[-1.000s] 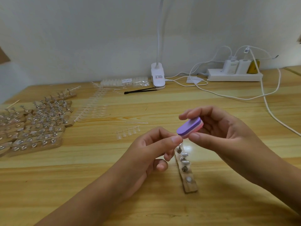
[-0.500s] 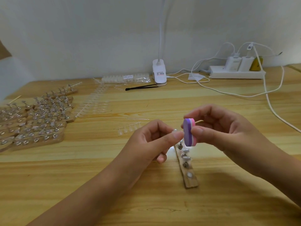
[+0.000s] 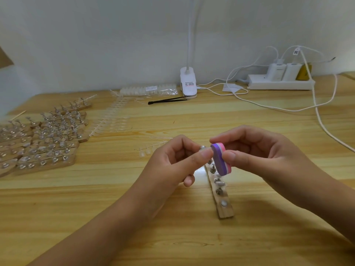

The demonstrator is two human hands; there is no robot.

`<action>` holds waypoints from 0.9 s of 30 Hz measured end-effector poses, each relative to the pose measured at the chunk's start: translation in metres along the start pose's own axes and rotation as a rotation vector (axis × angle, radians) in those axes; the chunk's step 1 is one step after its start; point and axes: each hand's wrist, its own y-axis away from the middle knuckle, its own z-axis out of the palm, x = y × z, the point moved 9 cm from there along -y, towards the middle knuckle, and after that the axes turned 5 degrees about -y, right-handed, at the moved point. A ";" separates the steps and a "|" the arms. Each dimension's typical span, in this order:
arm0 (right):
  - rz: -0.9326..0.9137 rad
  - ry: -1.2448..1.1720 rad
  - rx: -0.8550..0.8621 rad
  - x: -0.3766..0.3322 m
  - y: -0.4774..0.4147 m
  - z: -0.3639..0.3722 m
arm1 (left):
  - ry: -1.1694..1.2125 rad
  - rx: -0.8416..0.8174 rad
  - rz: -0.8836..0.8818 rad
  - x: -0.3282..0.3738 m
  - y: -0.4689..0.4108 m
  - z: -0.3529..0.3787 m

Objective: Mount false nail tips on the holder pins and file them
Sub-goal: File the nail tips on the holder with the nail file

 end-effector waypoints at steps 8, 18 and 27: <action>-0.018 0.018 0.008 -0.004 0.000 -0.002 | -0.030 0.017 0.014 0.000 0.000 -0.001; -0.043 0.035 0.032 -0.005 0.000 -0.002 | -0.054 0.067 0.016 0.000 0.001 -0.006; -0.067 0.061 0.026 -0.004 0.000 -0.002 | -0.041 0.077 0.000 -0.001 0.001 -0.007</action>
